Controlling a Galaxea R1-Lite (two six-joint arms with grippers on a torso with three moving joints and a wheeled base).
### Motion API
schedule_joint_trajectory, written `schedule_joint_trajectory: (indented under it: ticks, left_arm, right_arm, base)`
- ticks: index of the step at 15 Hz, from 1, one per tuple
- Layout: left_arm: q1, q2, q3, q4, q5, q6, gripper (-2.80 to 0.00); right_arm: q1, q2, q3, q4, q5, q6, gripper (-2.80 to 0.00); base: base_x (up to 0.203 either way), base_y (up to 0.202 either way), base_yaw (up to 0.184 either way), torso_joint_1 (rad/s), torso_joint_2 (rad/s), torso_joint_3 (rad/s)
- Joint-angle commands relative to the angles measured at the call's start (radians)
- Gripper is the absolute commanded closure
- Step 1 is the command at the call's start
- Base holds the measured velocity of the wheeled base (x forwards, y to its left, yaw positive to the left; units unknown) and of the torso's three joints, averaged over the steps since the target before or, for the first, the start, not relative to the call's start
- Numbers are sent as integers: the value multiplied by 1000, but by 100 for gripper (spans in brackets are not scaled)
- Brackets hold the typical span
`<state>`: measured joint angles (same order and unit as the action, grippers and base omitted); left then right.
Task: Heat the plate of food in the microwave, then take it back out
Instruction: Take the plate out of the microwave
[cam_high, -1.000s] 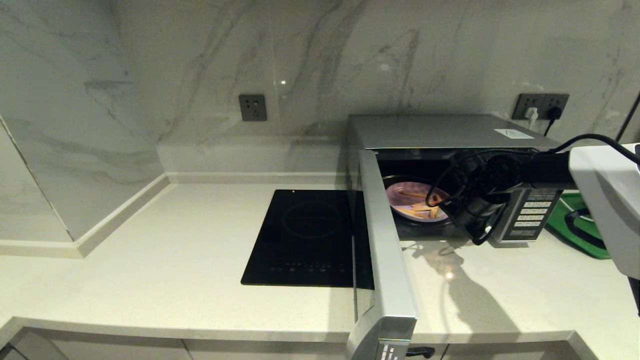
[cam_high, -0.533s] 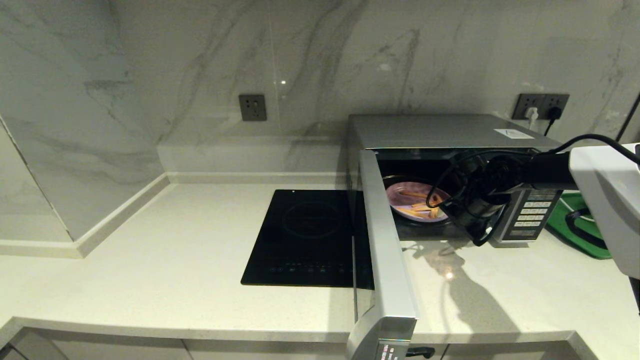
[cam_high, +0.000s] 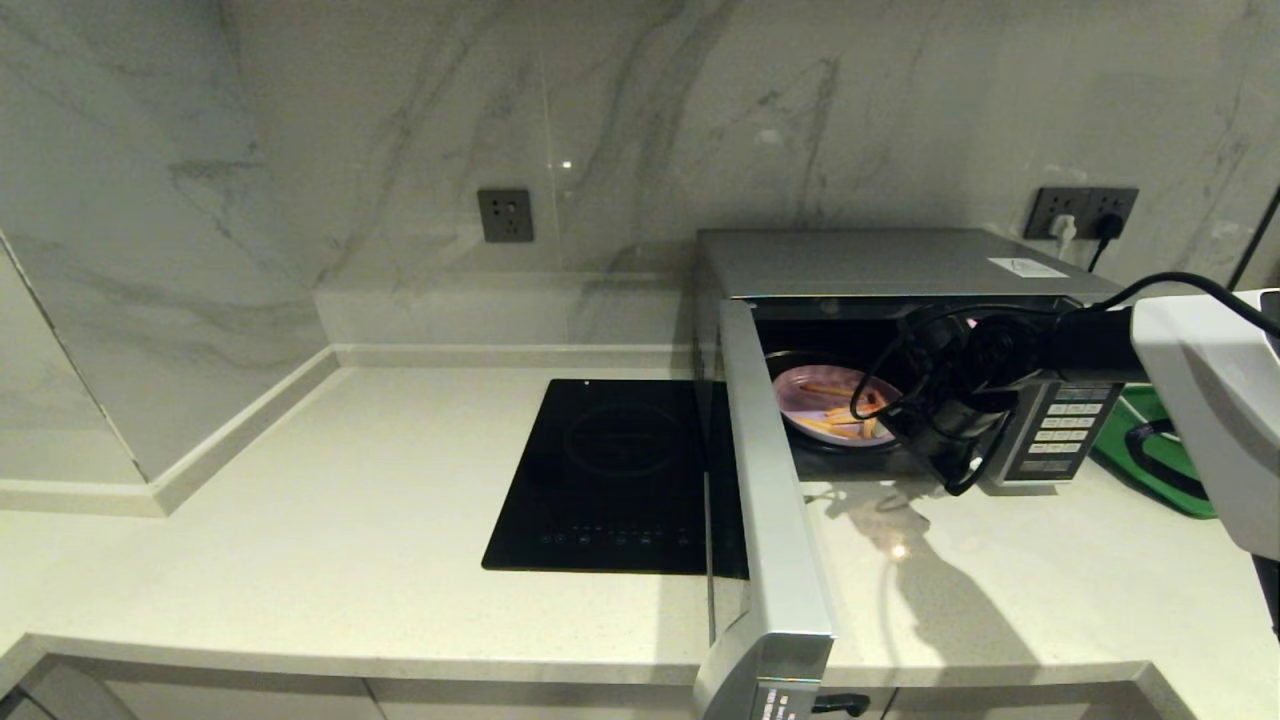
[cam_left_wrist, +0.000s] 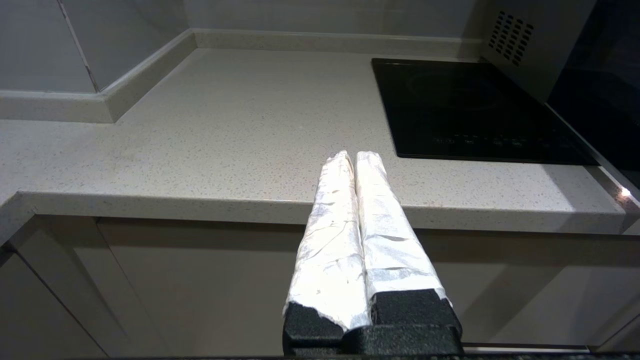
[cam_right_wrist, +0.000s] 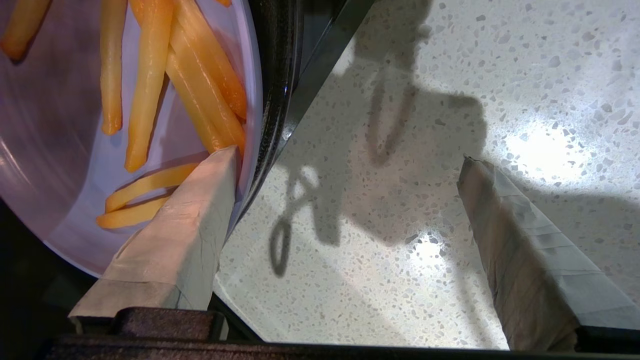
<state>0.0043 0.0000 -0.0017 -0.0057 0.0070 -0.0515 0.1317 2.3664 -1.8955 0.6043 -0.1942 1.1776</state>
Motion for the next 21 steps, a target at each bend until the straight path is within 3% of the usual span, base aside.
schedule_joint_trajectory:
  ticks: [1, 7, 8, 21]
  left_arm:
    - [0, 0, 0, 0, 1, -1, 0]
    - [0, 0, 0, 0, 1, -1, 0]
    - [0, -1, 0, 0, 1, -1, 0]
    - [0, 0, 0, 0, 1, -1, 0]
  right_arm:
    - [-1, -1, 2, 3, -7, 7, -280]
    - [0, -4, 4, 3, -7, 8, -280]
    - [0, -4, 4, 3, -7, 8, 0]
    - [-1, -15, 1, 3, -7, 5, 0]
  base:
    - [0, 0, 0, 0, 0, 0]
    - [0, 0, 0, 0, 0, 0]
    - [0, 0, 0, 0, 0, 0]
    - [0, 0, 0, 0, 0, 0]
